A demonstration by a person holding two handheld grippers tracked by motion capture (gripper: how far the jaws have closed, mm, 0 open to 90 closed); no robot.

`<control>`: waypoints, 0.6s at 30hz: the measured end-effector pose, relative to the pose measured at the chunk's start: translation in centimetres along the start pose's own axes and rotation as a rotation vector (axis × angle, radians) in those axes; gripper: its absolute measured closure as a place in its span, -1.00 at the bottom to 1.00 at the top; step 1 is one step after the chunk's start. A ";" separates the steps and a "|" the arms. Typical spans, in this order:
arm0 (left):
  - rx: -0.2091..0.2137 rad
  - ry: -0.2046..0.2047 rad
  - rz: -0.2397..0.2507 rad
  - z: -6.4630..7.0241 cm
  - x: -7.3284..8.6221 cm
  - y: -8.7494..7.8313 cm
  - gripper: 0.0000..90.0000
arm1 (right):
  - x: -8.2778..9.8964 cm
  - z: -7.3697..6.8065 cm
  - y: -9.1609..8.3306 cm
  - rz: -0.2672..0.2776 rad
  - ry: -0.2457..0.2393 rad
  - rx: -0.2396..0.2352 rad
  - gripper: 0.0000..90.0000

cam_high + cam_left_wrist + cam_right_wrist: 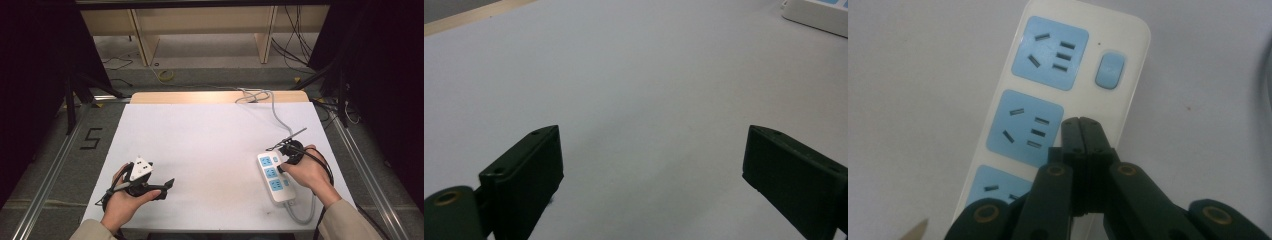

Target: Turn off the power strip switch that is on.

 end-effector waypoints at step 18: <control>0.000 0.000 -0.001 0.0 0.0 0.0 -0.81 | -0.1 -0.1 0.1 -0.018 0.004 0.007 1.00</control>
Point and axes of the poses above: each handheld gripper's, and its own axes: y roughly forward along the jaws, x roughly out of its underside, z roughly to its right, the point moved 4 cm from there along y, roughly forward along the jaws, and after that the axes turned 2 degrees about z, right-handed, at the moved point
